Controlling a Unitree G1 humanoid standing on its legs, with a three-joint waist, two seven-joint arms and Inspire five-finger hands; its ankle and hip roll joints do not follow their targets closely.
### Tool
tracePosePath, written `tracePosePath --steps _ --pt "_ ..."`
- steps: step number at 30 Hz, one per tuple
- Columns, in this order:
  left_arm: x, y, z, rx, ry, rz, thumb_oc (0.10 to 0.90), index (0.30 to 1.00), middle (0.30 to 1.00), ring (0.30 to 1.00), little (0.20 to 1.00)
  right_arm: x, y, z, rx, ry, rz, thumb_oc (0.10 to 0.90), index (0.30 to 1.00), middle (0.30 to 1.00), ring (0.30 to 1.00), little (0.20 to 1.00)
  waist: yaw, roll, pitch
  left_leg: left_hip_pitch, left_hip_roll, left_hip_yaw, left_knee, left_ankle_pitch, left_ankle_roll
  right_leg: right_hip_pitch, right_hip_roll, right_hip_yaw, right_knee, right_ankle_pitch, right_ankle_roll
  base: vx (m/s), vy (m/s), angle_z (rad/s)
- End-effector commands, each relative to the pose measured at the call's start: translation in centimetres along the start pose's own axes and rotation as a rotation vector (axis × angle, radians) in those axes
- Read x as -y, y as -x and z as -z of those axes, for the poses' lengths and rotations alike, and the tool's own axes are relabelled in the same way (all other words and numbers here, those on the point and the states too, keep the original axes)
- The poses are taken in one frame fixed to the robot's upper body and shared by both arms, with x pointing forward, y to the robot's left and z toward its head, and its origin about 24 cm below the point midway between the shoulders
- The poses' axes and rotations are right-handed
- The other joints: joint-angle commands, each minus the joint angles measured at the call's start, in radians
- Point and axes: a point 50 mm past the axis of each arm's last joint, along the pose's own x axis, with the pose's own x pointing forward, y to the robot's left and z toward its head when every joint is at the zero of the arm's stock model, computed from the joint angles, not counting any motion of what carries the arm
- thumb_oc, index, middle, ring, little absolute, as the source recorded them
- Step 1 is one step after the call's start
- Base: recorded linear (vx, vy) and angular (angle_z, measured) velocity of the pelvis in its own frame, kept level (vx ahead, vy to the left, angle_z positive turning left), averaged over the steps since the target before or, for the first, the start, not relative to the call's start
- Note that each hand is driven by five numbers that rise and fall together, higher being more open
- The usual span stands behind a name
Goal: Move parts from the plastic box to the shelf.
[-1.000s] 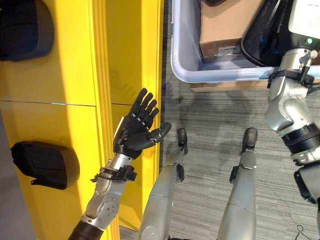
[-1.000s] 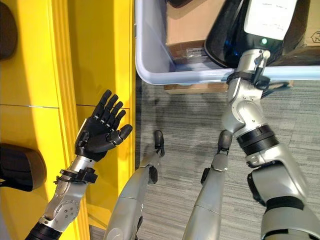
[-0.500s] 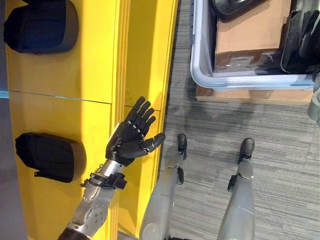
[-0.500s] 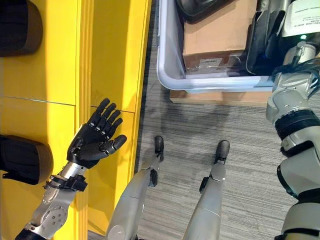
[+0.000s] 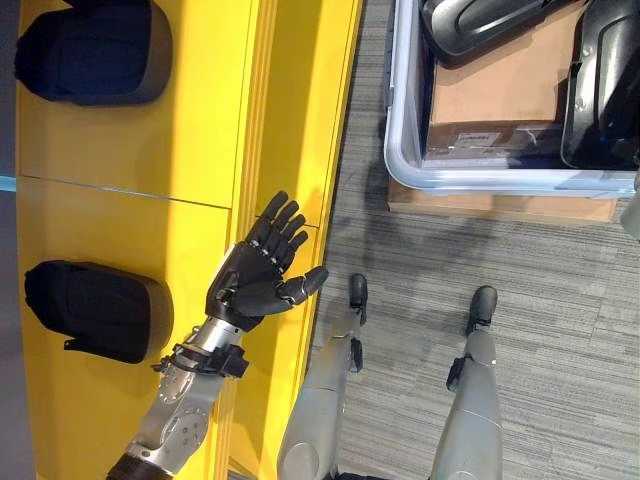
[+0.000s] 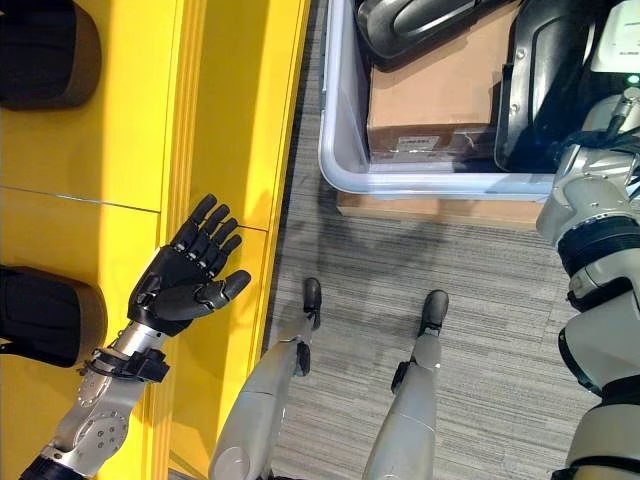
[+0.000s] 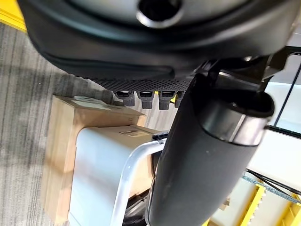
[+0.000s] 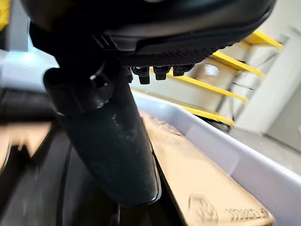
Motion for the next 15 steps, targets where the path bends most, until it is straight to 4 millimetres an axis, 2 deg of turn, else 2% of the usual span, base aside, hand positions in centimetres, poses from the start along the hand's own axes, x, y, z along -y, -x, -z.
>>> tracePosePath --steps 1,8,15 --pt "1.9 -0.7 -4.2 0.200 -0.030 0.118 0.900 1.000 1.000 1.000 1.000 6.7 -3.1 4.4 -0.139 -0.067 0.342 0.900 1.000 1.000 1.000 1.000 -0.013 0.019 0.015 0.084 -0.003 0.016 -0.035 -0.131 0.007 0.055 0.027 -0.118 0.078 -0.202 -0.066 0.00 0.000 0.00" --pt "1.9 -1.0 -4.1 0.191 -0.002 0.111 0.900 1.000 1.000 1.000 1.000 6.0 -1.2 1.7 -0.106 -0.459 0.410 0.900 1.000 1.000 1.000 1.000 -0.033 0.013 0.015 0.200 0.009 0.027 -0.049 -0.158 0.007 0.148 0.038 -0.117 0.079 -0.224 -0.073 0.03 0.009 -0.02" --pt "2.0 -1.6 -4.0 0.185 0.012 0.097 0.900 1.000 1.000 1.000 1.000 5.1 0.8 -0.3 -0.052 -0.611 0.375 0.900 1.000 1.000 1.000 1.000 -0.056 -0.003 0.015 0.283 0.025 0.027 -0.062 -0.173 0.002 0.218 0.053 -0.108 0.075 -0.236 -0.076 0.02 0.004 -0.02"
